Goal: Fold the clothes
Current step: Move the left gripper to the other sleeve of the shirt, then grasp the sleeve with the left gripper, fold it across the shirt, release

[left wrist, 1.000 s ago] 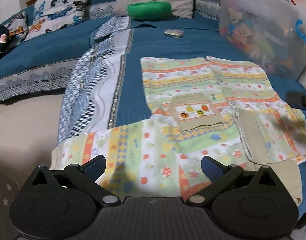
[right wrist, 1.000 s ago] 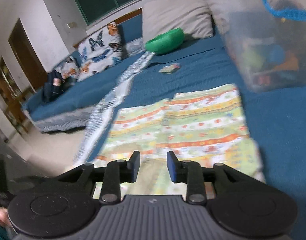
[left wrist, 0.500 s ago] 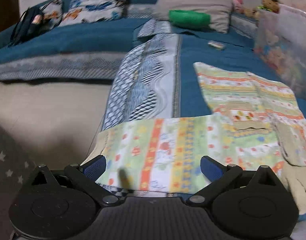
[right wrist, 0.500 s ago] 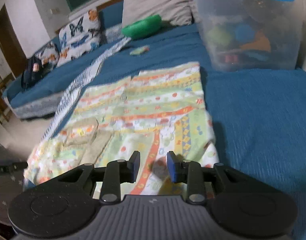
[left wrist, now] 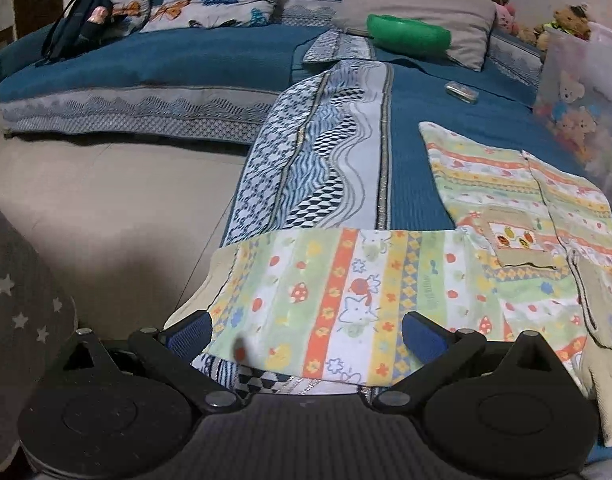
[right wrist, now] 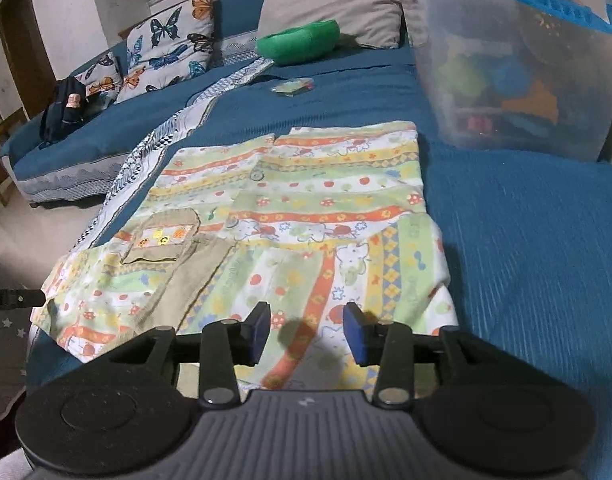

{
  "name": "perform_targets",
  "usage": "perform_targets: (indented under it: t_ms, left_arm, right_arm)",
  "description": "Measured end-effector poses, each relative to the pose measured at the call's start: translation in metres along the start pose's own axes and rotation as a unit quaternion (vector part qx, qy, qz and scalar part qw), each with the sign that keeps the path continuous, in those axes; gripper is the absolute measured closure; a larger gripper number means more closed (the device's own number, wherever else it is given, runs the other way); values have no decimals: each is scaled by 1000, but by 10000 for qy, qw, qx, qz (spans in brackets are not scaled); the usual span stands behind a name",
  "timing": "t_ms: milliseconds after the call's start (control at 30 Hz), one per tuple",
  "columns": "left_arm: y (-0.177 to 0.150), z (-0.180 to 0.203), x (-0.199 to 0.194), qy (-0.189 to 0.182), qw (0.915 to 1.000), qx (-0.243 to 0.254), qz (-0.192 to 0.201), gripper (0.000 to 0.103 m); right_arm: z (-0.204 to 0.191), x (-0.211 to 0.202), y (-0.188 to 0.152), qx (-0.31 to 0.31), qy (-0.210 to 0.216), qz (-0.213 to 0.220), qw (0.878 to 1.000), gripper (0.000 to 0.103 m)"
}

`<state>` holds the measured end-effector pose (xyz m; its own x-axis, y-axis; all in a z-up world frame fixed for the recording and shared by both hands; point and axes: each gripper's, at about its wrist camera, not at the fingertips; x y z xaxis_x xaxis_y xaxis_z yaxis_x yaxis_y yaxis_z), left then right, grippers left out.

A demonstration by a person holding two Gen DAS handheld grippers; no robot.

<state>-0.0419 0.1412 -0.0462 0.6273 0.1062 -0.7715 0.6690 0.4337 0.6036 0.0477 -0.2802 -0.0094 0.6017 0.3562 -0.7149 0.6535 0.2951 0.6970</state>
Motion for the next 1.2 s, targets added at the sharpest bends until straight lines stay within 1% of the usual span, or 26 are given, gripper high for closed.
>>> perform_targets:
  t_ms: [67, 200, 267, 333, 400, 467, 500, 533, 767, 867, 933, 967, 1000, 1033, 1067, 1133, 1167, 1200]
  left_arm:
    - [0, -3, 1, 29, 10000, -64, -33, 0]
    - [1, -5, 4, 69, 9999, -107, -62, 0]
    - [1, -6, 5, 84, 9998, -140, -81, 0]
    - [1, -8, 6, 122, 9997, -207, -103, 0]
    - [0, -12, 7, 160, 9994, -290, -117, 0]
    - [-1, -16, 8, 165, 9990, -387, -119, 0]
    - [-2, -19, 9, 127, 9989, -439, -121, 0]
    - [-3, -23, 9, 71, 9987, -500, -115, 0]
    - [-7, -50, 16, -244, 9947, -993, -77, 2]
    - [-7, -57, 19, -496, 9915, -1201, -116, 8]
    - [-6, -60, 21, -683, 9887, -1323, -167, 18]
    - [-5, -61, 22, -776, 9872, -1383, -192, 19]
    - [-5, -63, 23, -869, 9855, -1444, -217, 24]
    - [-4, -63, 23, -948, 9843, -1476, -218, 31]
    - [-4, -63, 22, -1015, 9835, -1486, -199, 34]
    - [-4, -61, 20, -1058, 9837, -1451, -115, 44]
    - [-4, -60, 18, -1065, 9841, -1418, -63, 46]
    - [-3, -60, 17, -1071, 9839, -1428, -16, 53]
  right_arm:
    - [-3, 0, 1, -60, 7, 5, 10000, 61]
    - [-11, 0, 4, -249, 8, 34, 9997, 50]
    - [-17, 0, 7, -371, 28, 46, 9993, 49]
    - [-24, 0, 11, -494, 71, 69, 9987, 40]
    - [-31, 0, 15, -609, 142, 100, 9980, 38]
    - [-37, 1, 18, -681, 182, 128, 9974, 34]
    - [-41, 1, 18, -718, 212, 130, 9971, 29]
    - [-44, 2, 19, -758, 238, 132, 9967, 28]
    - [-62, 7, 20, -1011, 370, 80, 9942, 26]
    - [-64, 10, 20, -1036, 374, 52, 9939, 26]
    - [-64, 12, 20, -1022, 376, 43, 9940, 26]
    - [-64, 13, 20, -1013, 380, 45, 9941, 26]
    - [-65, 13, 20, -1013, 383, 51, 9941, 26]
    - [-65, 13, 20, -1013, 385, 55, 9941, 26]
    - [-66, 13, 20, -1014, 383, 53, 9941, 26]
    - [-67, 13, 21, -1018, 379, 48, 9941, 25]
    - [-67, 13, 21, -1020, 377, 47, 9941, 25]
    - [-67, 13, 21, -1028, 379, 53, 9940, 25]
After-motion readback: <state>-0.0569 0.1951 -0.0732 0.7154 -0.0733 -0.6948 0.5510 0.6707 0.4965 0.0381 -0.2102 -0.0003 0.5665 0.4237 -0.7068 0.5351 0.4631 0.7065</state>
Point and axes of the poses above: each gripper's, at about its wrist camera, not at the fingertips, and x roughly the way its jaws point, z to its right, y to its top, and after that the axes turned 10 degrees about -x, right-handed
